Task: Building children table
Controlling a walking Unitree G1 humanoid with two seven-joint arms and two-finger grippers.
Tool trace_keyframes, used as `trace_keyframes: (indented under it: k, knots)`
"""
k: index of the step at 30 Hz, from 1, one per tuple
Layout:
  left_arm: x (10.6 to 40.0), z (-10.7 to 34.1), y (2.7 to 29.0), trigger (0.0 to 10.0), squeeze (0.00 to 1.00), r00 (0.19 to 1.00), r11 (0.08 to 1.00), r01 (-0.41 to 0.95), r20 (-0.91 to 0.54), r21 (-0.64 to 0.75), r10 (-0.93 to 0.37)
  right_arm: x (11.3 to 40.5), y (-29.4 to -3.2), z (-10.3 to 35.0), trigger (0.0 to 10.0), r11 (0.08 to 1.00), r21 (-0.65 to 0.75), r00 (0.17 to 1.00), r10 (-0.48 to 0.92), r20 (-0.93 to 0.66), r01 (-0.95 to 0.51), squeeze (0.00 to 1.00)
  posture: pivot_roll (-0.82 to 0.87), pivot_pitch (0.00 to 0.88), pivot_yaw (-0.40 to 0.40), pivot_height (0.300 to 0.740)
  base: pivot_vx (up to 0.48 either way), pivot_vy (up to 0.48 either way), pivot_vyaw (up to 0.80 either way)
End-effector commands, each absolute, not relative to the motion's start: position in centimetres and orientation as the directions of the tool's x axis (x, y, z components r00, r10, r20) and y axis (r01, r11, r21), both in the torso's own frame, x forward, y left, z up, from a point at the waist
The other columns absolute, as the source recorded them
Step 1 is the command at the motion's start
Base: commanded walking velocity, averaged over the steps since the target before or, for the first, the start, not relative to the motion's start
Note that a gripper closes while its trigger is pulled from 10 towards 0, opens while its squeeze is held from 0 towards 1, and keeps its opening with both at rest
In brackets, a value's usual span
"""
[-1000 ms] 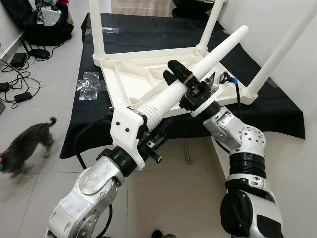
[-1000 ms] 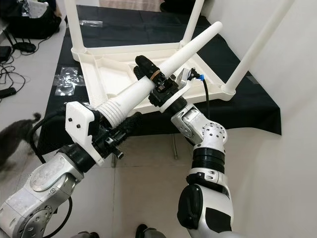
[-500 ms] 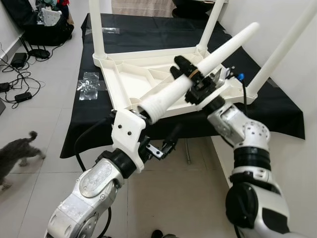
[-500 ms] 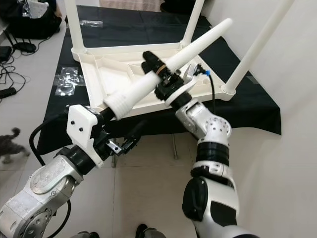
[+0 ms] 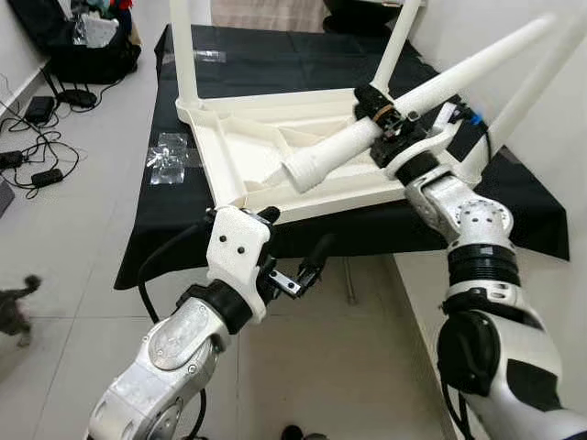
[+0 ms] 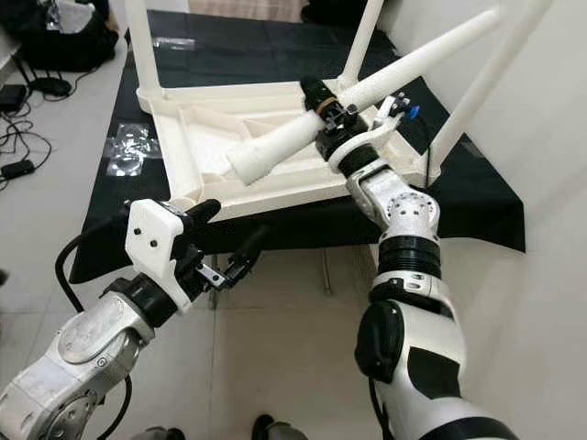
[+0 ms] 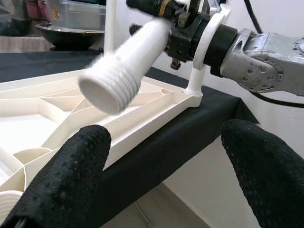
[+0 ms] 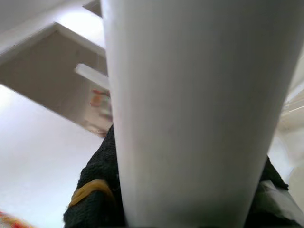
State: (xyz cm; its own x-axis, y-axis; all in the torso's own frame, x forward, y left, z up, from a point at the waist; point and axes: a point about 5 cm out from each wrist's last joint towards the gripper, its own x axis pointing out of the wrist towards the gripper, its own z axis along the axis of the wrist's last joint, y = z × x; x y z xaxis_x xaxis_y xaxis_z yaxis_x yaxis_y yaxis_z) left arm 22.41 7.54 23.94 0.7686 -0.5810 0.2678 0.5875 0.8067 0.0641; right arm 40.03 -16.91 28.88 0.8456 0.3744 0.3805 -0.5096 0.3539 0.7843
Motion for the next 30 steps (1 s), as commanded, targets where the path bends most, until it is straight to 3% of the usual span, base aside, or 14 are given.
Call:
trace_keyframes:
  k: [1, 2, 4, 6, 8, 10, 11, 12, 14, 16, 30]
  knots:
    - [22.2, 23.7, 7.4, 10.0, 0.0, 0.774, 0.808, 0.586, 0.258, 0.055, -0.578, 40.4, -17.9, 29.0, 8.7, 0.49, 0.748, 0.892, 0.305, 0.334, -0.448, 0.0, 0.08, 0.164, -0.16, 0.74, 0.0, 0.0, 0.0]
    - [22.3, 23.6, 7.5, 10.0, 0.0, 0.782, 0.817, 0.573, 0.256, 0.064, -0.569, 40.5, -18.4, 29.1, 10.0, 0.59, 0.698, 0.914, 0.252, 0.319, -0.407, 0.0, 0.08, 0.165, -0.159, 0.74, 0.0, 0.0, 0.0]
    - [22.3, 23.6, 7.5, 10.0, 0.0, 0.782, 0.817, 0.573, 0.256, 0.064, -0.569, 40.5, -18.4, 29.1, 10.0, 0.59, 0.698, 0.914, 0.252, 0.319, -0.407, 0.0, 0.08, 0.165, -0.159, 0.74, 0.0, 0.0, 0.0]
    - [22.8, 23.3, 8.1, 10.0, 0.0, 0.828, 0.863, 0.502, 0.254, 0.065, -0.501, 40.0, -18.6, 29.5, 10.0, 0.816, 0.491, 0.935, 0.161, 0.315, -0.305, 0.0, 0.08, 0.163, -0.155, 0.74, 0.0, 0.0, 0.0]
    - [22.8, 23.3, 8.1, 10.0, 0.0, 0.828, 0.863, 0.502, 0.254, 0.065, -0.501, 40.0, -18.6, 29.5, 10.0, 0.816, 0.491, 0.935, 0.161, 0.315, -0.305, 0.0, 0.08, 0.163, -0.155, 0.74, 0.0, 0.0, 0.0]
    - [23.3, 23.0, 8.9, 10.0, 0.0, 0.874, 0.907, 0.416, 0.247, 0.065, -0.419, 38.8, -17.5, 29.6, 10.0, 0.931, 0.266, 0.924, 0.146, 0.353, -0.249, 0.0, 0.08, 0.16, -0.154, 0.74, 0.0, 0.0, 0.0]
    - [23.3, 23.0, 8.9, 10.0, 0.0, 0.874, 0.907, 0.416, 0.247, 0.065, -0.419, 38.8, -17.5, 29.6, 10.0, 0.931, 0.266, 0.924, 0.146, 0.353, -0.249, 0.0, 0.08, 0.16, -0.154, 0.74, 0.0, 0.0, 0.0]
    - [23.5, 22.8, 9.2, 10.0, 0.0, 0.89, 0.922, 0.381, 0.244, 0.069, -0.386, 38.2, -16.8, 29.3, 10.0, 0.959, 0.171, 0.916, 0.152, 0.371, -0.228, 0.0, 0.08, 0.157, -0.153, 0.74, 0.0, 0.0, 0.0]
    - [23.5, 22.8, 9.2, 10.0, 0.0, 0.89, 0.922, 0.381, 0.244, 0.069, -0.386, 38.2, -16.8, 29.3, 10.0, 0.959, 0.171, 0.916, 0.152, 0.371, -0.228, 0.0, 0.08, 0.157, -0.153, 0.74, 0.0, 0.0, 0.0]
    - [24.0, 22.5, 10.0, 10.0, 0.0, 0.927, 0.955, 0.284, 0.233, 0.08, -0.295, 36.6, -15.8, 28.1, 10.0, 0.984, 0.02, 0.908, 0.156, 0.389, -0.177, 0.0, 0.08, 0.155, -0.151, 0.74, 0.0, 0.0, 0.0]
    - [23.6, 21.6, 9.6, 10.0, 0.0, 0.951, 0.975, 0.209, 0.215, 0.081, -0.222, 34.7, -16.7, 25.7, 10.0, 0.998, -0.054, 0.915, 0.042, 0.402, -0.022, 0.0, 0.09, 0.139, -0.167, 0.74, 0.0, 0.0, 0.0]
